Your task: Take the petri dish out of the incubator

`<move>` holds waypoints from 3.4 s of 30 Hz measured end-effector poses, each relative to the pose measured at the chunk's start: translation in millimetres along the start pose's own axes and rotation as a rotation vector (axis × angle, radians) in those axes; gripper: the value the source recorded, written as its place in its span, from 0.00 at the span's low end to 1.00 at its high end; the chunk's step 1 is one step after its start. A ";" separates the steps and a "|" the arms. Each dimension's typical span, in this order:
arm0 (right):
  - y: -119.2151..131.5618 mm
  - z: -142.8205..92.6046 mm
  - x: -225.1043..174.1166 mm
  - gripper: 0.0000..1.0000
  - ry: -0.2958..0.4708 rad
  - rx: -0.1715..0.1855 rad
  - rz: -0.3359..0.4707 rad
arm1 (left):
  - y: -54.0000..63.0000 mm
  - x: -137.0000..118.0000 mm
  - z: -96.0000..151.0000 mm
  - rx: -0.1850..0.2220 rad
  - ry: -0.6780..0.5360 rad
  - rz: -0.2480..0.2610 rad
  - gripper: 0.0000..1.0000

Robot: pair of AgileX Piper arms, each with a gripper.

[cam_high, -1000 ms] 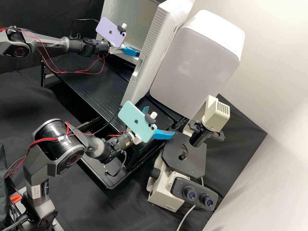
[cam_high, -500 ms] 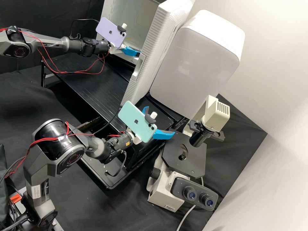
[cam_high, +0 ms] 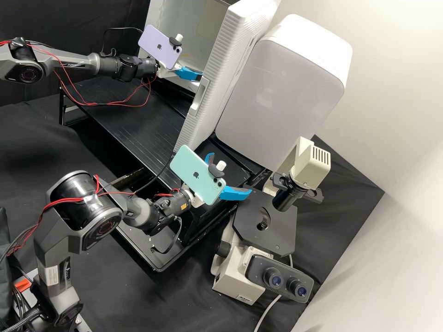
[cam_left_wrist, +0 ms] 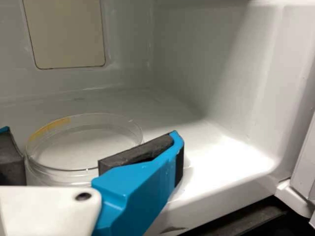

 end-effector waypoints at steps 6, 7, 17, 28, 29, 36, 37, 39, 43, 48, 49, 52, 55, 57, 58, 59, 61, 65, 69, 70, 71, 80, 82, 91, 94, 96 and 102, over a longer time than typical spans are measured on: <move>0.0 0.0 0.0 1.00 0.000 0.000 0.000 | 0.1 0.0 0.0 0.003 0.000 0.001 0.00; 0.0 0.0 0.0 1.00 0.000 0.000 0.000 | 0.1 0.0 0.0 0.002 0.000 0.001 0.00; 0.0 0.0 0.0 1.00 0.000 0.000 0.000 | -0.7 -0.8 3.6 0.015 -0.009 0.002 0.00; 0.0 0.0 0.0 1.00 0.000 0.000 0.000 | -0.7 -0.8 3.6 0.009 -0.009 0.002 0.00; 0.0 0.0 0.0 1.00 0.000 0.000 0.000 | -0.7 -0.8 3.6 0.009 -0.009 0.002 0.00; 0.0 0.0 0.0 1.00 0.000 0.000 0.000 | -1.3 -0.7 3.4 0.002 -0.009 0.002 0.00; 0.0 0.0 0.0 1.00 0.000 0.000 0.000 | -1.7 -1.1 3.2 0.005 -0.009 0.002 0.00; 0.0 0.0 0.0 1.00 0.000 0.000 0.000 | -5.0 -2.3 2.1 0.022 -0.010 0.004 0.00; 0.0 0.0 0.0 1.00 0.000 0.000 0.000 | -3.7 -12.3 3.4 0.030 -0.012 0.013 0.00; 0.0 0.0 0.0 1.00 0.000 0.000 0.000 | -4.1 -27.7 3.3 0.062 -0.009 0.019 0.00; 0.0 0.0 0.0 1.00 0.000 0.000 0.000 | -5.3 -30.7 4.1 0.070 -0.009 0.018 0.00; 0.0 0.0 0.0 1.00 0.000 0.000 0.000 | -4.2 -39.6 6.1 0.081 -0.017 0.018 0.00; 0.0 0.0 0.0 1.00 0.000 0.000 0.000 | -7.0 -47.3 8.5 0.096 -0.028 0.014 0.00; 0.0 0.0 0.0 1.00 0.000 0.000 0.000 | -7.1 -53.5 10.8 0.104 -0.039 0.014 0.00; 0.0 0.0 0.0 1.00 0.000 0.000 0.000 | -8.3 -56.0 11.2 0.111 -0.042 0.010 0.00; 0.0 0.0 0.0 1.00 0.000 0.000 0.000 | -8.8 -58.8 13.5 0.114 -0.051 0.008 0.00; 0.0 0.0 0.0 1.00 0.000 0.000 0.000 | -9.5 -64.3 16.1 0.122 -0.066 0.005 0.00; 0.0 0.0 0.0 1.00 0.000 0.000 0.000 | -14.2 -75.2 20.3 0.140 -0.102 -0.005 0.00; 0.0 0.0 0.0 1.00 0.000 0.000 0.000 | -14.0 -87.4 22.3 0.138 -0.131 -0.011 0.00; 0.0 0.0 0.0 1.00 0.000 0.000 0.000 | -12.8 -89.0 22.2 0.140 -0.132 -0.009 0.00; 0.0 0.0 0.0 1.00 0.000 0.000 0.000 | -12.1 -90.6 22.0 0.149 -0.135 -0.007 0.00; 0.0 0.0 0.0 1.00 0.000 0.000 0.000 | -18.4 -115.5 18.0 0.113 -0.163 -0.042 0.00; 0.0 0.0 0.0 1.00 0.000 0.000 0.000 | -19.7 -121.2 16.2 0.104 -0.169 -0.049 0.00; 0.0 0.0 0.0 1.00 0.000 0.000 0.000 | -28.8 -152.9 5.9 0.086 -0.195 -0.094 0.00; 0.0 0.0 0.0 1.00 0.000 0.000 0.000 | -32.1 -163.5 2.4 0.084 -0.197 -0.103 0.00; 0.0 0.0 0.0 1.00 0.000 0.000 0.000 | -37.2 -170.0 -1.1 0.088 -0.193 -0.115 0.00; 0.0 0.0 0.0 1.00 0.000 0.000 0.000 | -47.9 -191.3 -12.2 0.104 -0.177 -0.108 0.00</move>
